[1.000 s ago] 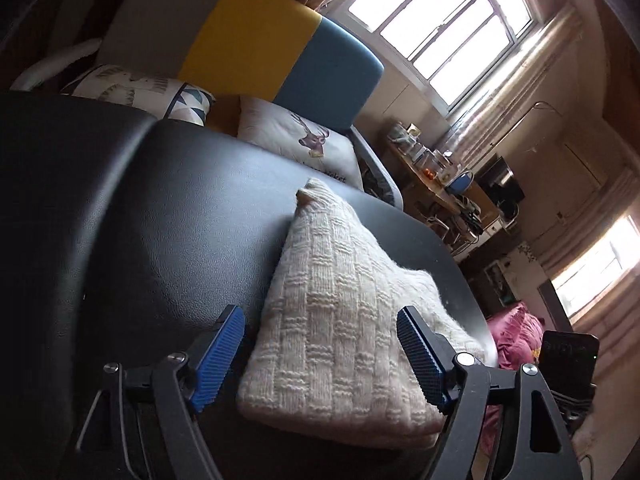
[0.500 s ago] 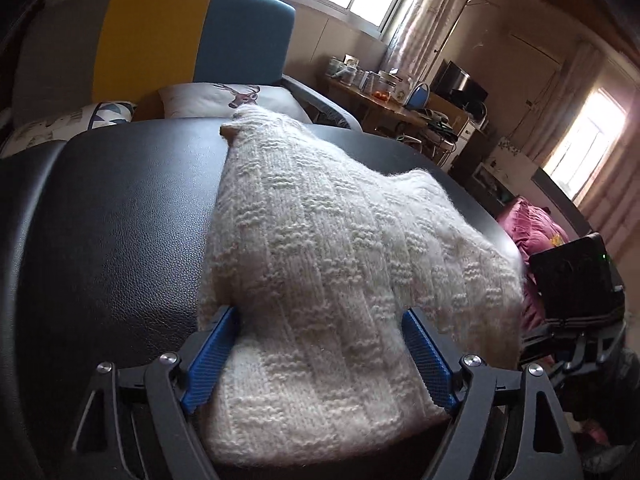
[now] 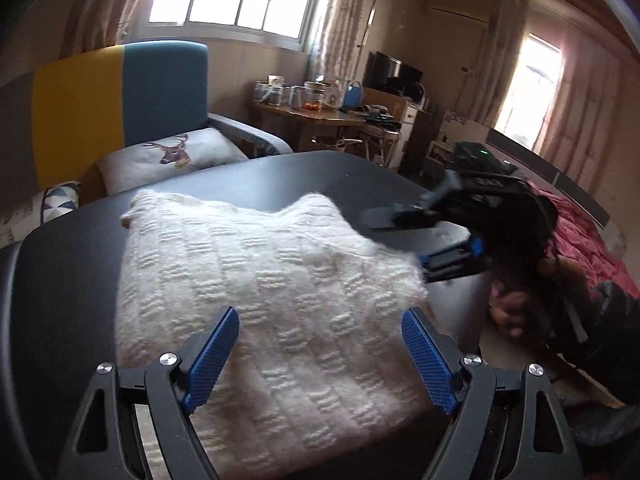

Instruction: Fold clothes

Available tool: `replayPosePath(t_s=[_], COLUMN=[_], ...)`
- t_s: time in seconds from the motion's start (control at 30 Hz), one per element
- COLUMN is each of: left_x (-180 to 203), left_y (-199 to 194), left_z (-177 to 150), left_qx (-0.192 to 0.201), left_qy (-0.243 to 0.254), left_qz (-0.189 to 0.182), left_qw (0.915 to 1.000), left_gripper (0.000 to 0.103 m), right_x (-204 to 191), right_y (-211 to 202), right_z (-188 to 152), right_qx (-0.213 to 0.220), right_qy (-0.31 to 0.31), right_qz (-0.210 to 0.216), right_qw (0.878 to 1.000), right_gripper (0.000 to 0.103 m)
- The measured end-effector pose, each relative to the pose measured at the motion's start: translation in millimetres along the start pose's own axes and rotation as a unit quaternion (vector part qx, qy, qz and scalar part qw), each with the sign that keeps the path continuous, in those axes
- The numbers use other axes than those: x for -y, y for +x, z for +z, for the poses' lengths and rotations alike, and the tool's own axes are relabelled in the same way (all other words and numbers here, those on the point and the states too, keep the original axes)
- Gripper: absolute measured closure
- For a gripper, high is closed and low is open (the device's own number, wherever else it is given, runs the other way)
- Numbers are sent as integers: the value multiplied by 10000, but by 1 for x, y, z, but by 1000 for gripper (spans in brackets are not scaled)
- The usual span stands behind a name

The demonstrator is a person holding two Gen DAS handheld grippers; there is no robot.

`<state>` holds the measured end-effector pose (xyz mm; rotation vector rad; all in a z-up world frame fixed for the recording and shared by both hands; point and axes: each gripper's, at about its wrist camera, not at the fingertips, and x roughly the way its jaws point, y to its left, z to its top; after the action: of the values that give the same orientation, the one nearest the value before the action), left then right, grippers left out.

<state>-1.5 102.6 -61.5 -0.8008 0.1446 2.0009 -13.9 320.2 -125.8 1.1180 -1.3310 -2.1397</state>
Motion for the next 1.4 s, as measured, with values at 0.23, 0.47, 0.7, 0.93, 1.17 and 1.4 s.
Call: replayPosePath(t_s=[0.23,0.47,0.7,0.93,1.17,1.4], left_x=[30,56,74,70,103,91], left_y=[18,39,42,49,89,68], left_z=[-4,-12,-16,15,-3,20], left_qx=[-228,-574,-737,-602,-925,-842], left_qy=[241,358,526,127,938,384], left_qz=[-682,-1322,-1597,-1888,-1745,-1672], left_qw=[9971,9889,9830,9801,9758,9816], left_gripper=[13,6,4,4,2,2], right_x=[-70,-8,14,11,8,-24], right_y=[11,-11,-23,-25,-21,-37], right_z=[-6,-11,-2,2,4,1], right_qx=[-103,-262,-325,-493,-530,-147], right_qy=[-2182,-1947,-1575,-1641,-1705,-2014], right_qz=[-1593,-2007,-1167,-865,-927,-1439], right_qw=[9628,9598,9801,9814,9796,9688], right_gripper=[82,76,76,76,74,69])
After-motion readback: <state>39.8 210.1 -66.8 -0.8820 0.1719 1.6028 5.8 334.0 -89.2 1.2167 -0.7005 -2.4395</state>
